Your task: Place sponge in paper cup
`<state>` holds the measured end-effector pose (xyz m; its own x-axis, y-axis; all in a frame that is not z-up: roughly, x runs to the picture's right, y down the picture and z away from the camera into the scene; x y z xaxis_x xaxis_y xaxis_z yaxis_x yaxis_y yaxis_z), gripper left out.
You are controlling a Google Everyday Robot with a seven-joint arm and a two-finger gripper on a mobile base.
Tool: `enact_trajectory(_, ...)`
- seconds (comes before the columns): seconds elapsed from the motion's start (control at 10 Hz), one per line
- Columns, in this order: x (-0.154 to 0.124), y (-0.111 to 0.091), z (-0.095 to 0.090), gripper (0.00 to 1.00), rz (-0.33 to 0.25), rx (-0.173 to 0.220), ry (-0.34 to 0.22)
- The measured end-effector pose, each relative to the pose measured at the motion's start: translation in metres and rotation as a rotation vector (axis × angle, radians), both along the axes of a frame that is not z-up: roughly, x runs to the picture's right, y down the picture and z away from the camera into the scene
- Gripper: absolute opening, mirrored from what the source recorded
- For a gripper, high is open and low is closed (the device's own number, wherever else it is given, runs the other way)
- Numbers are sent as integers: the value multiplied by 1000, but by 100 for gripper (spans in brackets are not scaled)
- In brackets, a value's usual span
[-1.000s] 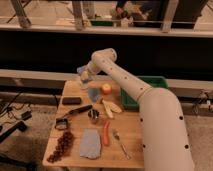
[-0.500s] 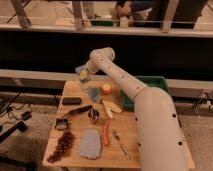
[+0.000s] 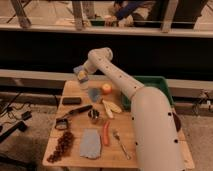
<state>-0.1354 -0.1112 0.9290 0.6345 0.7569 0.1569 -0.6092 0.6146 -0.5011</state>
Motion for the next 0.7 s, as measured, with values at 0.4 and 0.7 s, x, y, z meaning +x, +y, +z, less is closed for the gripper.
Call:
enact_trajectory(0.4, 0, 0, 0, 51, 0, 0, 0)
enact_trajectory(0.7, -1, 0, 0, 79, -1, 0, -1)
